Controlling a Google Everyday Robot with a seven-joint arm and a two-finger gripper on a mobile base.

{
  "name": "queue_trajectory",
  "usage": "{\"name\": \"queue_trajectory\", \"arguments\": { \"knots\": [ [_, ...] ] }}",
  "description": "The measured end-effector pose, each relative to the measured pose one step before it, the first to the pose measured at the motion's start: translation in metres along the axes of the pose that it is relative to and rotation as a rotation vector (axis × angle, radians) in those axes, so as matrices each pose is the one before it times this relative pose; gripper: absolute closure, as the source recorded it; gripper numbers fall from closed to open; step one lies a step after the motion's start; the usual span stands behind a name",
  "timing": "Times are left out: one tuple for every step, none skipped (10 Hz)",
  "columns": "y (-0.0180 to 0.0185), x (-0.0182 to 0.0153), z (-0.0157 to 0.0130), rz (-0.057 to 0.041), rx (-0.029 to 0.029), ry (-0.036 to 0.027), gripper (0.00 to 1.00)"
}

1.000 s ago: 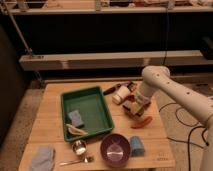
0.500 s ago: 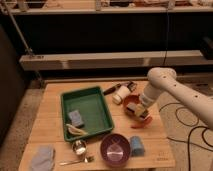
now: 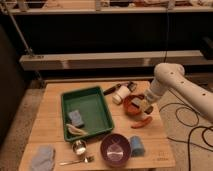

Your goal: Wipe red bowl with eraser

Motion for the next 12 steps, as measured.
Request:
{"name": "queue_trajectory", "arguments": {
  "knots": [
    [0.00328, 0.00545, -0.00411, -0.00159, -0.00625, 0.00232, 0.80],
    [0.00382, 0.00611, -0.00264, -0.00130, -0.00433, 0.00250, 0.80],
    [0.00526, 0.00885, -0.00176, -0.00306, -0.00183, 0.00000, 0.80],
    [0.00394, 0.00664, 0.00057, -0.00300, 0.00126, -0.00256, 0.80],
    [0.00164, 0.00579, 0.00219, -0.00345, 0.00210, -0.00280, 0.80],
    [-0.00077, 0.01185, 0.00522, -0.00998, 0.00519, -0.00360, 0.80],
    [-0.00034, 0.00826, 0.00407, -0.00743, 0.00414, -0.00278, 0.80],
    [0.00047, 0.00413, 0.00228, -0.00426, 0.00187, -0.00278, 0.80],
    [-0.00028, 0.00594, 0.00357, -0.01032, 0.00403, -0.00480, 0.80],
    [-0.00236, 0.00659, 0.00326, -0.01631, 0.00625, -0.00476, 0.80],
    [-0.00451, 0.00466, 0.00360, -0.01995, 0.00733, -0.00528, 0.80],
    [-0.00494, 0.00351, 0.00331, -0.01689, 0.00706, -0.00346, 0.80]
  ]
}}
